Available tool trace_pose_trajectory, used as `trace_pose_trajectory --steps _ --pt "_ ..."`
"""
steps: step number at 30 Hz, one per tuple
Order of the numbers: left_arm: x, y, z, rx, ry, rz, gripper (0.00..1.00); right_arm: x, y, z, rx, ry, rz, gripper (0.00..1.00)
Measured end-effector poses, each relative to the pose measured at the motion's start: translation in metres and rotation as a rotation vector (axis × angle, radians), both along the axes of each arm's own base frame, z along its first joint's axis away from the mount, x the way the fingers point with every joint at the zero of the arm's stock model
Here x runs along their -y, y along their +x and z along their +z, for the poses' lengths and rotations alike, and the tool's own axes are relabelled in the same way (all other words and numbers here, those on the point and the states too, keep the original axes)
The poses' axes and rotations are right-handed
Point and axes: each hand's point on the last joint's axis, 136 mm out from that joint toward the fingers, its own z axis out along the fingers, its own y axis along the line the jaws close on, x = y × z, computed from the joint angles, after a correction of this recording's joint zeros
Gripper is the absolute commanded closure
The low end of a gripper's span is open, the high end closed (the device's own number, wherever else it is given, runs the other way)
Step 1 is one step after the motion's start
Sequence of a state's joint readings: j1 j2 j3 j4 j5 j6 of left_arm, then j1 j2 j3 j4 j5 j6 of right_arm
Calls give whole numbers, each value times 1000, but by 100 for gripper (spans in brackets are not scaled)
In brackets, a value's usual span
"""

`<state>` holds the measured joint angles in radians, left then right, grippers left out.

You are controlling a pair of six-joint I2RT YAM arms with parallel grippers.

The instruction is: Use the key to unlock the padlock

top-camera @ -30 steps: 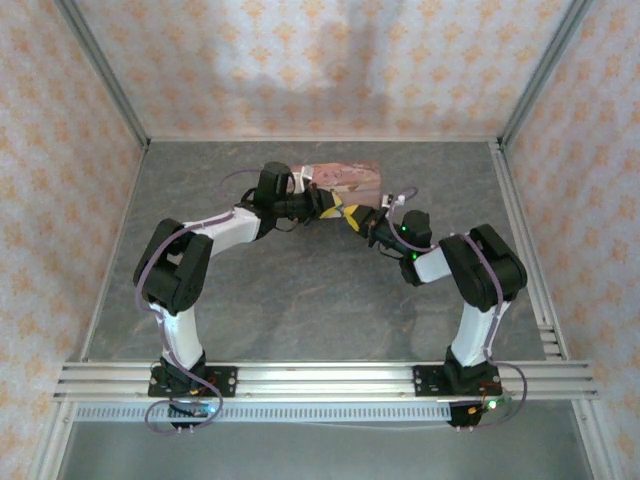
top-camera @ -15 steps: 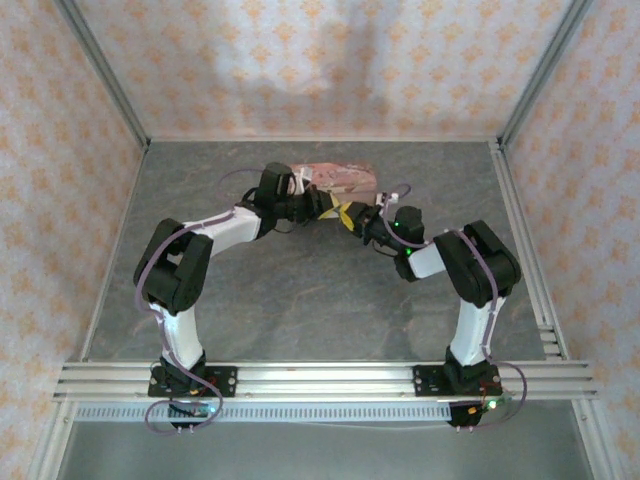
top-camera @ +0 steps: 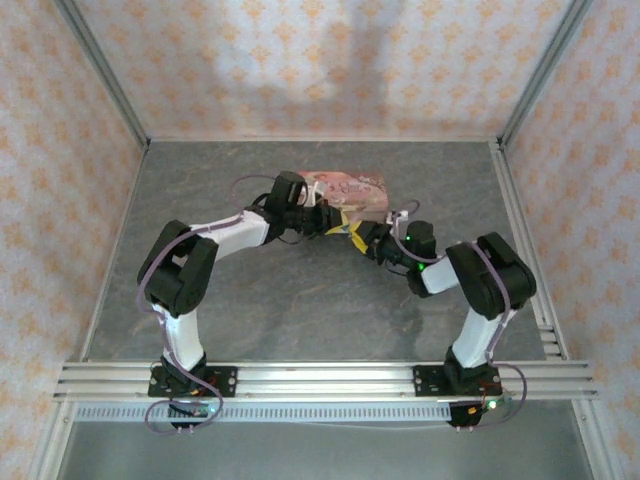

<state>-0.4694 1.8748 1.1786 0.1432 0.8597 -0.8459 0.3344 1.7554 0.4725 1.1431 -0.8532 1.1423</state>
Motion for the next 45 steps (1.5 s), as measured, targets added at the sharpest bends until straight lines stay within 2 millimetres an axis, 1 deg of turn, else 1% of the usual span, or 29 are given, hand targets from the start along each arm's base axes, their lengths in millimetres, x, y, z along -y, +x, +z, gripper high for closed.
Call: trace_pose_trajectory --steps 6,9,10,13,15,17,19,22,25,31,40,45 --pt "1 -1 0 2 1 -3 100 10 -20 1 36 -160 28 60" --pt "0 -1 -2 -1 3 -3 100 17 -27 2 56 -238 30 62" --pt "1 -1 -3 -1 3 -2 100 20 -29 2 59 -260 26 65" --pt "0 -1 -7 -3 6 -1 100 29 -34 1 64 -330 8 81" --pt "0 -1 -8 -5 7 0 100 32 -35 -1 58 -367 0 86" --pt "0 -1 -8 -4 7 0 100 31 -36 -4 47 -408 0 88" --pt "1 0 -7 -3 6 0 100 24 -36 -3 48 -456 10 91" --pt "1 0 -7 -1 5 0 100 15 -34 4 74 -499 18 93" --pt "1 0 -7 -1 4 0 100 16 -28 8 85 -540 -5 94" --pt "1 0 -6 0 2 1 100 16 -17 3 75 -617 -28 95" --pt "3 -1 -6 2 0 -2 100 12 -13 -14 43 -659 -10 94" --pt "6 -3 -6 -2 -1 -7 100 5 -5 -7 58 -646 -8 94"
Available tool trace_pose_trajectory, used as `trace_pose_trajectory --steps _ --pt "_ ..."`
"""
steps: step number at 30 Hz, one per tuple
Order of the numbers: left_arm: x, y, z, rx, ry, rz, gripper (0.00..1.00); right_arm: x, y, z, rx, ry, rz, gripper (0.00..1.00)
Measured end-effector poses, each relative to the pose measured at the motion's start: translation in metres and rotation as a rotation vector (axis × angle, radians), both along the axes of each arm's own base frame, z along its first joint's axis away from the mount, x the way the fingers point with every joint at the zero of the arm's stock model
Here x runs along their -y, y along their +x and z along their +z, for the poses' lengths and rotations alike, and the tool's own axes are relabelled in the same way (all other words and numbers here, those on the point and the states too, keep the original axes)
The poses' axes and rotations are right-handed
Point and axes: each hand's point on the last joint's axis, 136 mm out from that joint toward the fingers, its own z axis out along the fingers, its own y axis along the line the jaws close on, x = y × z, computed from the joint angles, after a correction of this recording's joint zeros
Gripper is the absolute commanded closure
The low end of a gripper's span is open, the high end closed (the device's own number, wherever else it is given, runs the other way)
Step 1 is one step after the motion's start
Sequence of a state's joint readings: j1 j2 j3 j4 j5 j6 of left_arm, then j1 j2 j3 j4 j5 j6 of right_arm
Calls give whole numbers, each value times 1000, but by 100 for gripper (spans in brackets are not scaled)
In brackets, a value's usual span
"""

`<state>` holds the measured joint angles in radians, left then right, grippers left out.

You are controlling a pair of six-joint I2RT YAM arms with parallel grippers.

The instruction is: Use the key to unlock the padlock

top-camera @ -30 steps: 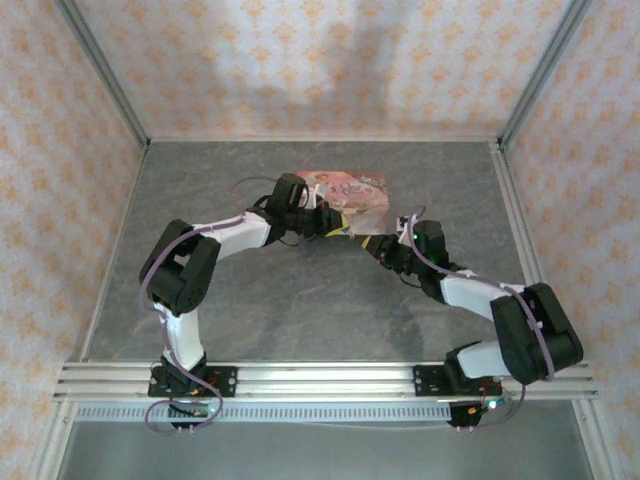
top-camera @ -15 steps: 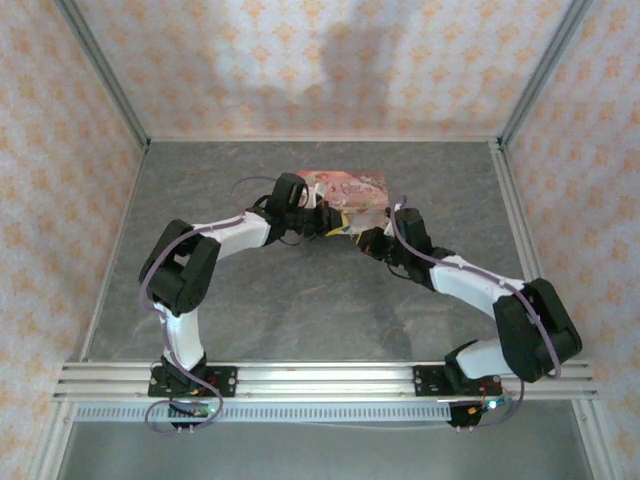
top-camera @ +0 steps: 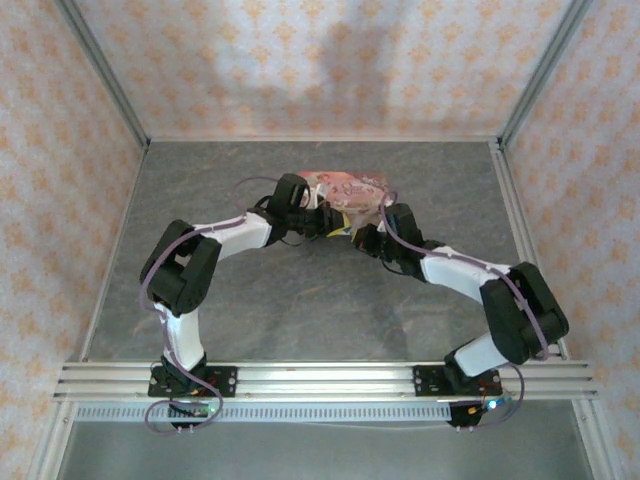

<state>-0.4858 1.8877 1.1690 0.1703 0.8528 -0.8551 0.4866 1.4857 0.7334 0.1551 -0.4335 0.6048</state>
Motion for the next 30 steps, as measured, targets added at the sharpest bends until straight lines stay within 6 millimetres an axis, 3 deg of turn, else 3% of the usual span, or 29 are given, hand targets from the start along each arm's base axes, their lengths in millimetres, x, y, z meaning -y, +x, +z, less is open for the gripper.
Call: trace_pose_trajectory --steps 16,23,30 --pt "1 5 -4 8 8 24 100 -2 8 -4 -9 -10 -7 93" --pt "0 4 -12 -8 38 37 100 2 4 -12 -21 -58 12 81" --pt "8 2 -23 -24 68 16 100 17 -24 -4 15 -148 75 67"
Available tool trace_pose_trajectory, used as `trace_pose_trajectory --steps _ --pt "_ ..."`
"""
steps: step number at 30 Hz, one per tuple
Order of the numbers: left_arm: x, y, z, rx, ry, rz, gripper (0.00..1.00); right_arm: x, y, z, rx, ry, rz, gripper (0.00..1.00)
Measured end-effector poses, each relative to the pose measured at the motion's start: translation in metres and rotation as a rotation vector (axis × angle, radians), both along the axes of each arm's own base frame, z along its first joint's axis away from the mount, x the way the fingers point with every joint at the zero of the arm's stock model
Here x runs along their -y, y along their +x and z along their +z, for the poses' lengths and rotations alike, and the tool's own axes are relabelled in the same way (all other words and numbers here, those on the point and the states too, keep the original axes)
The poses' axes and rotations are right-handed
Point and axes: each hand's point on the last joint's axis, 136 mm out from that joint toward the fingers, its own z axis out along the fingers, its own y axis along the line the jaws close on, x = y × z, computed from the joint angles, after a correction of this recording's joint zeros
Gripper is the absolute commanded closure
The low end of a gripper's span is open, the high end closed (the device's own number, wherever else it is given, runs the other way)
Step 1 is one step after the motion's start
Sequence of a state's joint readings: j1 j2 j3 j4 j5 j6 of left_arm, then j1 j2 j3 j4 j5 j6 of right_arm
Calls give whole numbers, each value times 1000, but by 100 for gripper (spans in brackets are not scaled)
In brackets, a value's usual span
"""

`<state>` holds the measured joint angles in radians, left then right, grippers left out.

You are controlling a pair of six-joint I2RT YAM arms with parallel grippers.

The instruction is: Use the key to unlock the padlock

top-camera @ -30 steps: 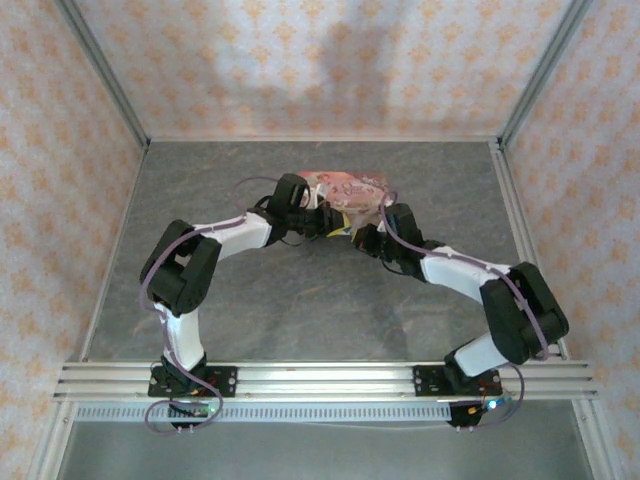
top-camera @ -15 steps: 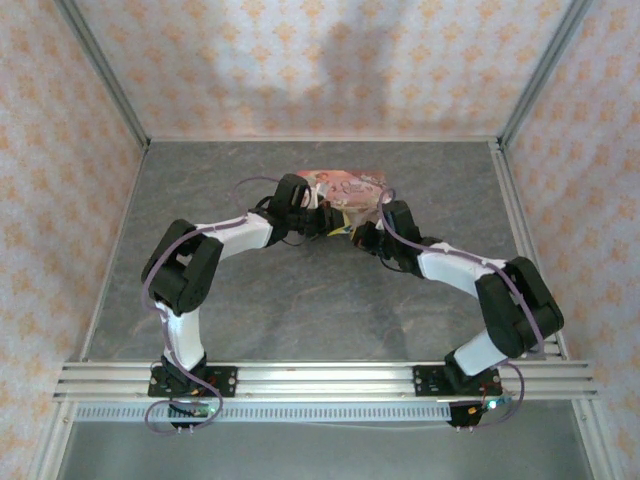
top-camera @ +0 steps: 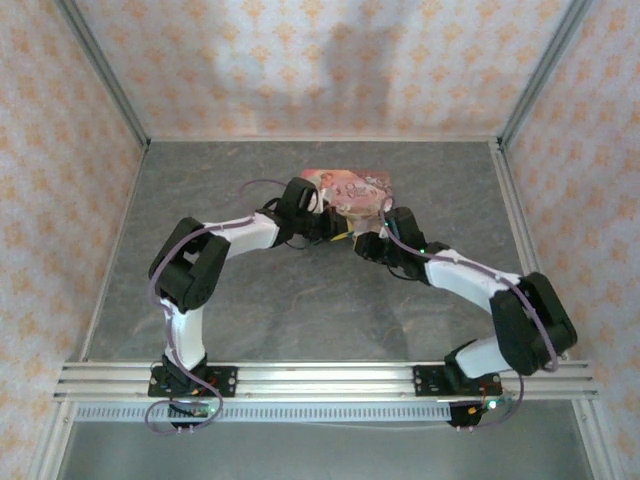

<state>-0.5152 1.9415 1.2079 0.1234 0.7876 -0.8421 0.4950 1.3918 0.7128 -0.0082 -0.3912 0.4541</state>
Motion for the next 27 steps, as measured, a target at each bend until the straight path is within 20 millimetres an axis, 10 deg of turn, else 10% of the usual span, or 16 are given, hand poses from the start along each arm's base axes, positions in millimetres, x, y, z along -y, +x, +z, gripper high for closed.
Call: trace_pose_trajectory --steps 13,27 --pt "2 3 10 -48 11 -8 100 18 -23 25 47 -206 134 59" --pt "0 7 27 -98 -12 -14 100 -1 15 36 79 -315 219 55"
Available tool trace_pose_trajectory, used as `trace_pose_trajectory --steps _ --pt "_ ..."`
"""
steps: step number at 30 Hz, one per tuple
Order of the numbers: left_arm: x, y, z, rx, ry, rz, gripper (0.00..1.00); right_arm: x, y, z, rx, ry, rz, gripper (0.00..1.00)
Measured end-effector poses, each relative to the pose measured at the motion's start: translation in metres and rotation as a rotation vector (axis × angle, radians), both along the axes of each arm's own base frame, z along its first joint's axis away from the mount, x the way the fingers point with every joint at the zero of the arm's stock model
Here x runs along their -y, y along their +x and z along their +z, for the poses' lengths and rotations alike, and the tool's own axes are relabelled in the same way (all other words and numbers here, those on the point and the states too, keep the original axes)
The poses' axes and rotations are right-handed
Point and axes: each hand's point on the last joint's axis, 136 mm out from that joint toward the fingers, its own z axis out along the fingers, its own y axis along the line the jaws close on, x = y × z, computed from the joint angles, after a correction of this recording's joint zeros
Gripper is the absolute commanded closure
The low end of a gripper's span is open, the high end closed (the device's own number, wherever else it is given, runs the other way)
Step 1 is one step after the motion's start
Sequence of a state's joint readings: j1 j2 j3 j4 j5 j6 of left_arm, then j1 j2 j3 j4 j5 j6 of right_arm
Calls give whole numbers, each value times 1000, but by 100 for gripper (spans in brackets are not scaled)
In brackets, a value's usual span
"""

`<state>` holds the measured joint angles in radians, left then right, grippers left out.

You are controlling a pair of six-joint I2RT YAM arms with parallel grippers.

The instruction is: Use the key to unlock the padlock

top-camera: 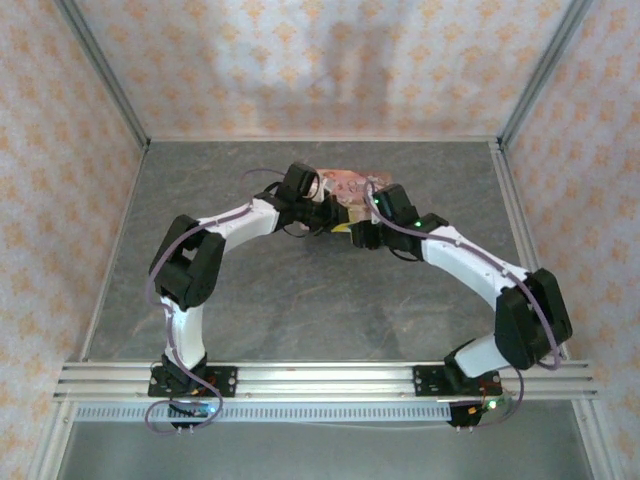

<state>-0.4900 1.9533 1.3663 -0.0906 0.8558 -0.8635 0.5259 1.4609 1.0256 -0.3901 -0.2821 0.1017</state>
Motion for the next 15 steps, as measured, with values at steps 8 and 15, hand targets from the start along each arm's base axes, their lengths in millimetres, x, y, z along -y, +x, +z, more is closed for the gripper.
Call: trace_pose_trajectory --steps 8,15 --pt "-1 0 0 -4 0 -1 100 2 6 -12 3 -62 18 57" --pt "-1 0 0 -4 -1 -1 100 -9 6 -17 14 -90 62 59"
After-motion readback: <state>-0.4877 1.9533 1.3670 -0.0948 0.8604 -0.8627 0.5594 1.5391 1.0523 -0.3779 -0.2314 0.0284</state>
